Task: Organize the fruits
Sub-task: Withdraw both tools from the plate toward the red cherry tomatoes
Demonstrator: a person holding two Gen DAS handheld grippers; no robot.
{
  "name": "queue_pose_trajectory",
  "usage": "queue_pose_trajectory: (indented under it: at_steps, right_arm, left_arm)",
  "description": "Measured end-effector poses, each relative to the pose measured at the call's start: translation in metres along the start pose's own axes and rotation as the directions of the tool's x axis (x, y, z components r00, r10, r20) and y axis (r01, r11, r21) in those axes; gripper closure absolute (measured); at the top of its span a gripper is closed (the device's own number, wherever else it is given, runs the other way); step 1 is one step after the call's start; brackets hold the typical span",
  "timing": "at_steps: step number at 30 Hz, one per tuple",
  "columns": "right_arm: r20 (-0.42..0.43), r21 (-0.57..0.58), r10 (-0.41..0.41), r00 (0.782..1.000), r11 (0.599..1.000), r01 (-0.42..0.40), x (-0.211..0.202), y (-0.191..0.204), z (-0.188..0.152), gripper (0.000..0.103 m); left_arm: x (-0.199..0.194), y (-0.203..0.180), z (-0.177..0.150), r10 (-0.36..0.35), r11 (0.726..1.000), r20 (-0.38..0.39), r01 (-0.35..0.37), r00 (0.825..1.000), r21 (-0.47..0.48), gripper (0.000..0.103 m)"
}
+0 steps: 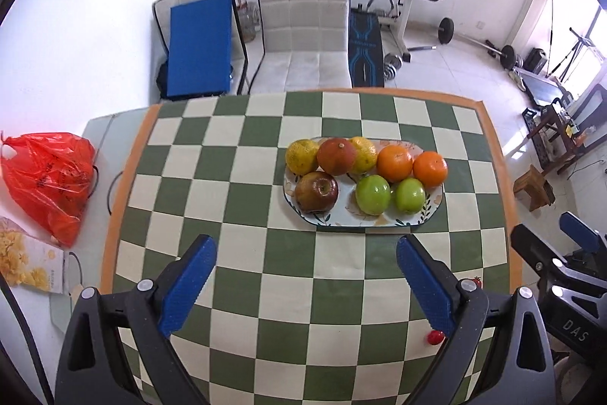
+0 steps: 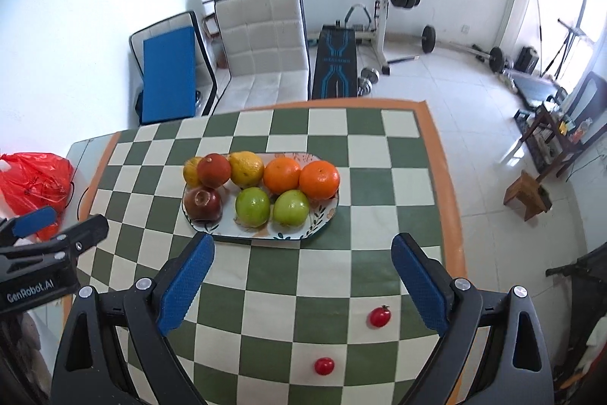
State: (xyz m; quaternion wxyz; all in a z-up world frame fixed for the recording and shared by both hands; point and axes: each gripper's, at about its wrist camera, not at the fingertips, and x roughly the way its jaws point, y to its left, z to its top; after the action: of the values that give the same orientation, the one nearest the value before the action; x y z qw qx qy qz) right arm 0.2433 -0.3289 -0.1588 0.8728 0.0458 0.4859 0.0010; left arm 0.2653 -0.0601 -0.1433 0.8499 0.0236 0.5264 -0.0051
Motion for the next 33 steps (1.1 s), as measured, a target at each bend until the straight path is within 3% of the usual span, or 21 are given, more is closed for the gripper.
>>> queue_pose_trajectory:
  at_steps: [13, 21, 27, 30, 33]
  right_arm:
    - [0.092, 0.006, 0.008, 0.996, 1.0, -0.009, -0.085, 0.004, -0.036, 0.006]
    - [0.129, 0.025, 0.019, 0.991, 0.999, -0.022, -0.112, 0.003, -0.046, 0.006]
    - [0.115, 0.053, 0.056, 0.992, 0.997, -0.063, -0.107, -0.003, -0.049, 0.006]
    - [0.068, 0.1, 0.106, 0.992, 0.989, -0.113, -0.085, -0.02, -0.053, 0.006]
    - [-0.005, 0.163, 0.099, 0.995, 0.982, -0.097, -0.049, -0.049, -0.068, 0.007]
  left_arm:
    - [-0.071, 0.003, -0.035, -0.039, 0.999, 0.111, 0.04, 0.993, -0.008, 0.006]
    - [-0.097, 0.0, -0.048, -0.035, 0.999, 0.158, 0.036, 0.987, 0.0, 0.006]
    - [-0.094, -0.002, -0.049, -0.035, 0.999, 0.153, 0.036, 0.988, -0.003, 0.006]
    - [-0.08, -0.007, -0.048, -0.038, 0.999, 0.116, 0.037, 0.993, 0.013, 0.006]
    - [-0.053, -0.017, -0.05, -0.002, 0.999, 0.063, 0.0, 0.998, 0.038, 0.003]
